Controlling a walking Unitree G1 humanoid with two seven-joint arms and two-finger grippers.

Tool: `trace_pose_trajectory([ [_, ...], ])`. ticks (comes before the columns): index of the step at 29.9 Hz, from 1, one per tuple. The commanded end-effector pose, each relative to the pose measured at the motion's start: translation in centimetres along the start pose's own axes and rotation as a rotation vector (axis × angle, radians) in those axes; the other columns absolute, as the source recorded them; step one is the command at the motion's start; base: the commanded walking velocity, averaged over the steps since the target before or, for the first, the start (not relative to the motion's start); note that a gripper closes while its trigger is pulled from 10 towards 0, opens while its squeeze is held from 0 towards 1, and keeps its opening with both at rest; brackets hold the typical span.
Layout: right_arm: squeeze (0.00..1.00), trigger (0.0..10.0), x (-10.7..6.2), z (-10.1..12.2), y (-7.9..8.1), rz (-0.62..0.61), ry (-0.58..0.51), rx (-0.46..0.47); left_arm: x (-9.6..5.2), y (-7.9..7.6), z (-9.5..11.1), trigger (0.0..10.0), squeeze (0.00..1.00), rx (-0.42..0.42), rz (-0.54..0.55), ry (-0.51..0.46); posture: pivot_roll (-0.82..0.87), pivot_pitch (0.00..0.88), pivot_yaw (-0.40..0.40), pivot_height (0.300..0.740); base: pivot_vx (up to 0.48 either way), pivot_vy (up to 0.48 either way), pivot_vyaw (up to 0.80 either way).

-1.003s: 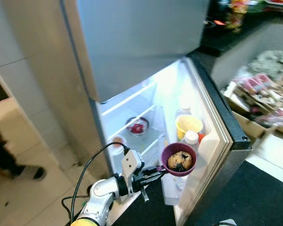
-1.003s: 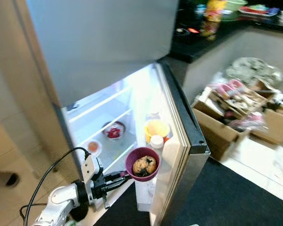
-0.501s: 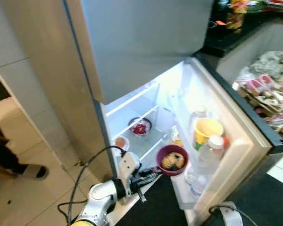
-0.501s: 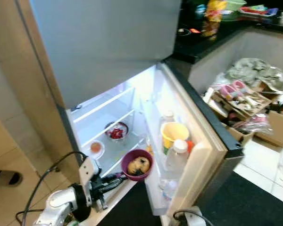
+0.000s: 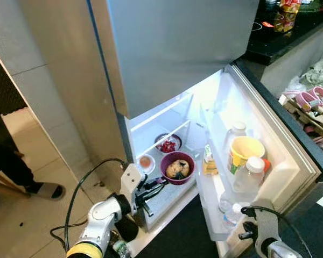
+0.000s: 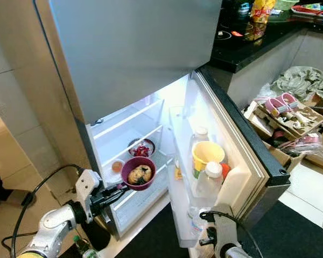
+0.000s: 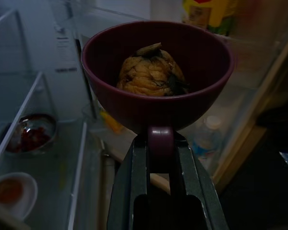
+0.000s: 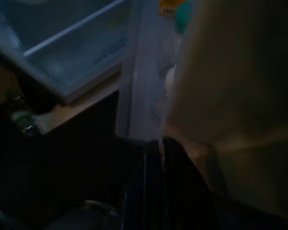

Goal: Restocking fridge

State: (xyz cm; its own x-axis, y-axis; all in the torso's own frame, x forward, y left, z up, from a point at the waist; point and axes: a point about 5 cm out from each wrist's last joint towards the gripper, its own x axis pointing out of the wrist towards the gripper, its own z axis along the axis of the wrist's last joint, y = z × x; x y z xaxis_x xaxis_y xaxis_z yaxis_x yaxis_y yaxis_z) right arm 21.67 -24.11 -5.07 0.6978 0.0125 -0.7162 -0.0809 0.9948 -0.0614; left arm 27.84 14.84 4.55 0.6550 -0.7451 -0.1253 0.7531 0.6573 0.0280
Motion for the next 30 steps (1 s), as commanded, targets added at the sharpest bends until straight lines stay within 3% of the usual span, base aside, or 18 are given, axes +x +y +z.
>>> trace_pose_trajectory([
  [1, 0.0, 10.0, -0.1, 1.5, -1.9, -0.112, -0.046, -0.008, -0.2, 0.4, 0.3, 10.0, 0.0, 0.023, 0.006, -0.009, -0.02, 0.028, 0.018, 0.74, 0.0, 0.0, 0.0],
  [4, 0.0, 10.0, -0.3, 1.5, -2.8, -0.168, -0.043, -0.003, -0.2, 0.4, 0.2, 10.0, 0.0, 0.025, 0.007, -0.008, -0.02, 0.029, 0.016, 0.74, 0.0, 0.0, 0.0],
  [5, 0.0, 10.0, -0.6, 1.6, -3.8, -0.228, -0.043, 0.008, -0.2, 0.4, 0.2, 10.0, 0.0, 0.026, 0.007, -0.006, -0.02, 0.03, 0.017, 0.74, 0.0, 0.0, 0.0],
  [6, 0.0, 10.0, -1.9, 1.6, -7.2, -0.403, -0.044, 0.046, -0.3, 0.5, 0.2, 10.0, 0.0, 0.031, 0.004, -0.004, -0.01, 0.03, 0.017, 0.74, 0.0, 0.0, 0.0],
  [7, 0.0, 10.0, -1.9, 1.6, -7.2, -0.403, -0.044, 0.046, -0.3, 0.5, 0.2, 10.0, 0.0, 0.031, 0.004, -0.004, -0.01, 0.03, 0.017, 0.74, 0.0, 0.0, 0.0],
  [8, 0.0, 10.0, -2.8, 1.5, -9.1, -0.495, -0.047, 0.077, -0.4, 0.5, 0.2, 10.0, 0.0, 0.033, 0.0, -0.003, -0.01, 0.031, 0.017, 0.74, 0.0, 0.0, 0.0],
  [14, 0.0, 10.0, -3.7, 0.6, -10.3, -0.548, -0.025, 0.102, -0.5, 0.5, 0.1, 10.0, 0.0, 0.035, -0.002, 0.0, -0.01, 0.032, 0.016, 0.74, 0.0, 0.0, 0.0],
  [19, 0.0, 10.0, -3.3, -1.4, -8.7, -0.501, 0.04, 0.103, -0.3, 0.2, -0.1, 10.0, 0.0, 0.033, -0.008, 0.007, -0.01, 0.029, 0.014, 0.74, 0.0, 0.0, 0.0],
  [25, 0.0, 10.0, -2.5, -5.3, -3.7, -0.327, 0.196, 0.019, 0.5, -0.6, -0.2, 10.0, 0.0, 0.028, -0.035, 0.004, -0.01, 0.023, 0.022, 0.74, 0.0, 0.0, 0.0],
  [30, 0.0, 10.0, -2.3, -6.6, -1.7, -0.254, 0.239, 0.014, 0.7, -0.8, -0.4, 10.0, 0.0, 0.026, -0.035, 0.009, -0.01, 0.025, 0.027, 0.74, 0.0, 0.0, 0.0],
])
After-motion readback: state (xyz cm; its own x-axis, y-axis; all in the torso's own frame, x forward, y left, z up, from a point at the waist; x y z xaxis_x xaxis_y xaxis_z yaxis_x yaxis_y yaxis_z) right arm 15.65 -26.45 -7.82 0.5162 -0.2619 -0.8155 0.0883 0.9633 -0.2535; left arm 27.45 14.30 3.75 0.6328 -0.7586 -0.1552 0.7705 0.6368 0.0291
